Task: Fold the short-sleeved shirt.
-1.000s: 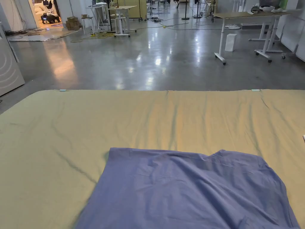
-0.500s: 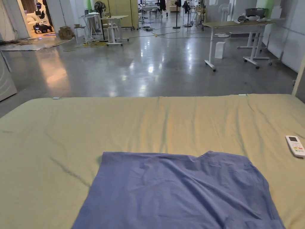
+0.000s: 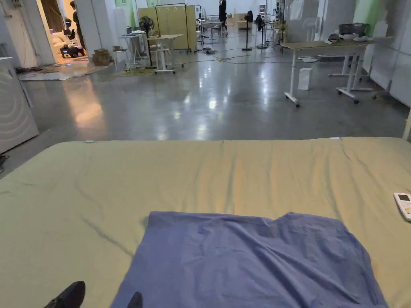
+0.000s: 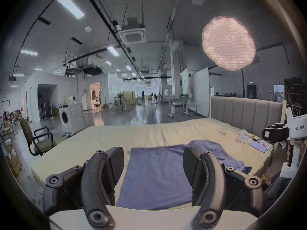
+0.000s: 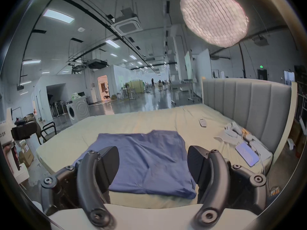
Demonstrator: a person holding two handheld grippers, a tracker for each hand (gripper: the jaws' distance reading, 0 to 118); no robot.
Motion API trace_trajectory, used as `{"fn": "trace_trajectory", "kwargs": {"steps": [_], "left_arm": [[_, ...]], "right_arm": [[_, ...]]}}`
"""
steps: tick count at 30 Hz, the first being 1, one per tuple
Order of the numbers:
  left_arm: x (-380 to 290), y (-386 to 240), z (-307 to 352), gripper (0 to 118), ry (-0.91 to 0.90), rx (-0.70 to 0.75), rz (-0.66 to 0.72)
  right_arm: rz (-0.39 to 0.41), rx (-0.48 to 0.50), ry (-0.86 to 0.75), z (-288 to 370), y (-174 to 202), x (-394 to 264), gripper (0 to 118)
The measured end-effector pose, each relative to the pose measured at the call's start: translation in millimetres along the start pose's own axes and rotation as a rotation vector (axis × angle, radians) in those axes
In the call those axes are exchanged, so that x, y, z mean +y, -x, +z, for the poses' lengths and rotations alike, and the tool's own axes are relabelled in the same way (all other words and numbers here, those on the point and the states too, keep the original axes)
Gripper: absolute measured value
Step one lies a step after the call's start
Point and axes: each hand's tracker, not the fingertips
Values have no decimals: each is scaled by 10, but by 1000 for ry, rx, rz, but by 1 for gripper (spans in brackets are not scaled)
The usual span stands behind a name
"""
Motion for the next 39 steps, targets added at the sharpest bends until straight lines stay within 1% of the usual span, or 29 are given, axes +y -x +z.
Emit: {"fn": "trace_trajectory", "kwargs": {"steps": [1,2,3,4,5,6,8,9,11,12,14,15,16,26,30,31,32,33,34,36,37,39], "left_arm": [[37,-22,23,61,-7,1,2],[67,-33,38,50,-13,-5,6],[74,-29,49,36,-13,-11,9],[83,-23,58,23,-11,-16,12],[97,-10,59,16,3,-49,21],[101,-7,65,12,17,-71,27],[69,-10,98,6,25,-67,23],[65,-24,108,4,35,-60,5],[42,-48,125,0,58,-42,-36],[37,-46,128,0,66,-37,-46],[17,-30,136,0,79,-35,-57],[-7,-33,150,0,85,-31,-66],[-32,-28,161,0,88,-24,-68],[-142,244,91,0,146,28,60],[-289,453,-34,0,176,68,84],[-351,519,-74,1,205,93,92],[-404,598,-130,2,276,110,93],[-457,673,-159,13,301,115,105],[-513,736,-180,27,322,115,120],[-709,885,-255,66,344,128,159],[-811,953,-307,70,359,133,171],[-1046,1088,-436,69,410,119,226]], "right_arm": [[27,6,-15,22,43,33,79],[54,1,-38,46,85,59,70],[59,-3,-37,63,122,61,54],[125,0,-81,70,158,116,45],[111,24,-61,64,165,105,37],[69,65,-15,47,165,66,26],[59,75,-19,33,178,28,14],[52,74,-1,20,191,3,2],[64,49,-8,28,225,-49,0],[89,58,-16,20,226,-39,0],[35,76,56,-10,214,-98,0],[54,67,26,-6,206,-92,0],[54,67,29,-4,218,-68,0],[13,71,58,-22,111,-143,0],[17,60,88,-42,112,-204,0],[13,60,97,-41,104,-223,0],[6,61,110,-39,109,-238,0],[2,63,121,-30,110,-255,0],[4,61,128,-15,110,-275,0],[5,48,149,4,130,-316,0],[1,43,163,4,130,-339,0],[-19,36,190,-12,119,-393,0]]}}
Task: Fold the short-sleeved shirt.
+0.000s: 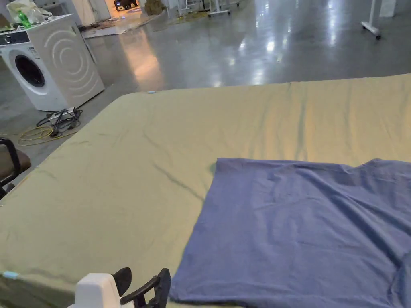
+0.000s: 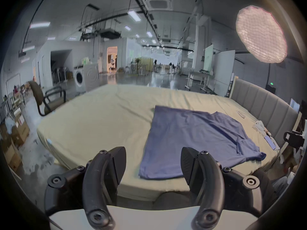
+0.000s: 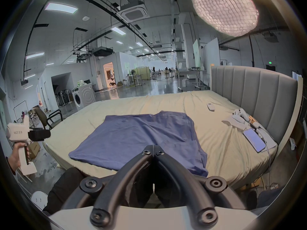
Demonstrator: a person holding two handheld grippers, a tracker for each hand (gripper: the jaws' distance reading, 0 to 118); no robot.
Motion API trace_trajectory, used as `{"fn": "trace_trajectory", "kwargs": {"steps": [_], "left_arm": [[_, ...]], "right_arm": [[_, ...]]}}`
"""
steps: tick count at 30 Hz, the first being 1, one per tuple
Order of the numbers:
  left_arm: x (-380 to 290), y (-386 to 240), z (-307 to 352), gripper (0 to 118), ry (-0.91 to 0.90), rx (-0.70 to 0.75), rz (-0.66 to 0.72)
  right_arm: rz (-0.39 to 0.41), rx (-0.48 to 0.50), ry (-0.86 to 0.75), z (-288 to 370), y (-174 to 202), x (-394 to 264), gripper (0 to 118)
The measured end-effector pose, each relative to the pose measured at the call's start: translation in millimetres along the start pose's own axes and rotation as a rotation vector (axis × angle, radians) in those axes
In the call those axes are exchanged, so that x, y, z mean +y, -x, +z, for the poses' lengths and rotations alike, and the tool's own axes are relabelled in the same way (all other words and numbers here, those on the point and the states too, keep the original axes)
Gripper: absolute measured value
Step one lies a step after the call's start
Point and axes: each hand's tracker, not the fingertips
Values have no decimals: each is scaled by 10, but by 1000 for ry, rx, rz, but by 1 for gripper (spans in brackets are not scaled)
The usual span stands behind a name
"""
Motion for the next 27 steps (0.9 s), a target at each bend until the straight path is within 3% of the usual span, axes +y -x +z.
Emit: {"fn": "trace_trajectory", "kwargs": {"steps": [8,12,18,19,21,22,27], "left_arm": [[-507,191,-982,67,195,-47,-36],[-585,121,-1248,60,258,-12,-137],[-646,183,-1403,56,276,-4,-73],[-626,175,-1399,51,274,-7,-69],[-645,172,-1427,19,281,-29,-79],[-645,131,-1438,13,287,-36,-94],[-661,-180,-1559,11,380,19,-262]], "right_arm": [[-22,-24,55,-37,53,-51,0],[-33,-39,70,-21,48,-81,0],[-47,-29,118,-14,75,-205,0],[-46,-26,125,-19,80,-219,0],[-45,-19,133,-27,79,-242,0],[-45,-17,136,-31,77,-246,0],[-81,-23,142,-82,-14,-223,0]]}}
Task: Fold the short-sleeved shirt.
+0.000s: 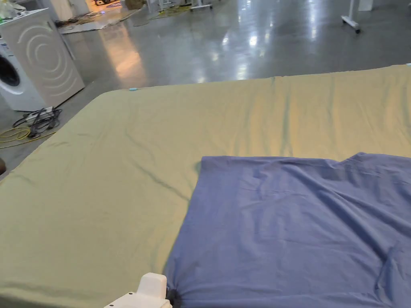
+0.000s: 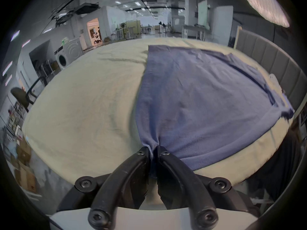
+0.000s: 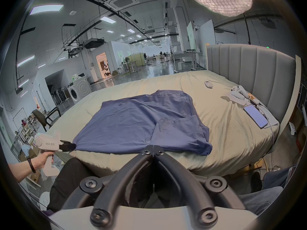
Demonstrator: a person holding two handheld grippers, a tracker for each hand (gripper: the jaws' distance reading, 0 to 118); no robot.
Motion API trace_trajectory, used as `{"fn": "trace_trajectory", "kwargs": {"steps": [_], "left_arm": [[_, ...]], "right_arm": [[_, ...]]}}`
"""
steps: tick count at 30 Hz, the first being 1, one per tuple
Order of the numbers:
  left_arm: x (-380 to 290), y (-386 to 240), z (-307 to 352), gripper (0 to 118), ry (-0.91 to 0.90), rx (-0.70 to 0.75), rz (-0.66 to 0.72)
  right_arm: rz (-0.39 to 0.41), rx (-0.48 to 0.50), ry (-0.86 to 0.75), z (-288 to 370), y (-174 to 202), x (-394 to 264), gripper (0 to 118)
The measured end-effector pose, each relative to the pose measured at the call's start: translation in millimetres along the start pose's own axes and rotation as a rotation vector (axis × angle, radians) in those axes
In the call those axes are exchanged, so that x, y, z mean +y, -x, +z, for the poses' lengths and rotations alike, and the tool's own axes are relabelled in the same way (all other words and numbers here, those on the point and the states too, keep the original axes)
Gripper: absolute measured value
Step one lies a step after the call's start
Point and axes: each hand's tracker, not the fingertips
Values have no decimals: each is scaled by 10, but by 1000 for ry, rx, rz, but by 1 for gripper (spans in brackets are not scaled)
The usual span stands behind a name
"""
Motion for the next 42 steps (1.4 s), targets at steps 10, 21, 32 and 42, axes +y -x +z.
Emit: {"fn": "trace_trajectory", "kwargs": {"steps": [10,21,32,42], "left_arm": [[274,-68,10,10,134,-16,-88],[379,-167,22,10,173,31,-121],[332,-266,259,8,106,17,-25],[251,236,482,5,-17,-38,101]], "right_arm": [[10,-162,47,-483,-614,102,83],[-43,-166,216,-1494,-1192,-82,54],[43,-142,271,-1488,-1231,-329,5],[10,-143,208,-1183,-1204,-240,4]]}}
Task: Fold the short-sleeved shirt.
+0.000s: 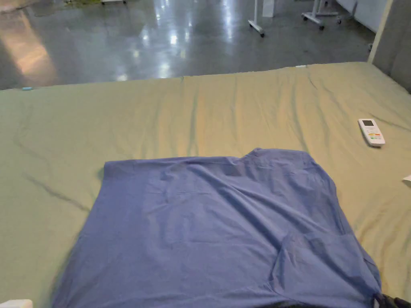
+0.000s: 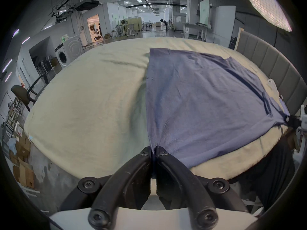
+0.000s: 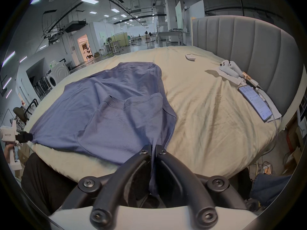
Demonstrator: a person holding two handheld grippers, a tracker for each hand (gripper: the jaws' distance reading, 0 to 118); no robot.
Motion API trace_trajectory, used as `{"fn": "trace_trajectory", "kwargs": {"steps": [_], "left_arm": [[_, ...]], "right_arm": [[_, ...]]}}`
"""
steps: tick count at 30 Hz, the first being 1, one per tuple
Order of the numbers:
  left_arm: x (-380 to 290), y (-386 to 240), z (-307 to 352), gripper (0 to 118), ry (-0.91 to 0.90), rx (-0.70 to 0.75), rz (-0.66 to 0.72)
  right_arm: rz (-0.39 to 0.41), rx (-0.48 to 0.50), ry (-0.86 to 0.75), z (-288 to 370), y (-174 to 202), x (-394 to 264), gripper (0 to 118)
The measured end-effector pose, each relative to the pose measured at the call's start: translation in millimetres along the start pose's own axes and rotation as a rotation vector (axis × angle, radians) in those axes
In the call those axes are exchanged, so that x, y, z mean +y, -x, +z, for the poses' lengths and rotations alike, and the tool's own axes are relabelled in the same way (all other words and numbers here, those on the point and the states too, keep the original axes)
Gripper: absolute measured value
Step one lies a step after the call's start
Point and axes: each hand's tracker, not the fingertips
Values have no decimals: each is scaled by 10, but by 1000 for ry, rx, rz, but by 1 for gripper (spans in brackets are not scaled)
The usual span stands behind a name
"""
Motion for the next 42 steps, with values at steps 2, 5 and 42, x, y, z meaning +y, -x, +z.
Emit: {"fn": "trace_trajectory", "kwargs": {"steps": [2,5,42], "left_arm": [[44,62,9,5,3,-32,25],[159,31,80,5,-11,-53,45],[1723,74,-745,73,-195,-235,307]], "right_arm": [[18,-6,-3,18,12,-4,4],[39,-22,-16,58,73,95,4],[124,36,-149,-1142,-30,1557,78]]}}
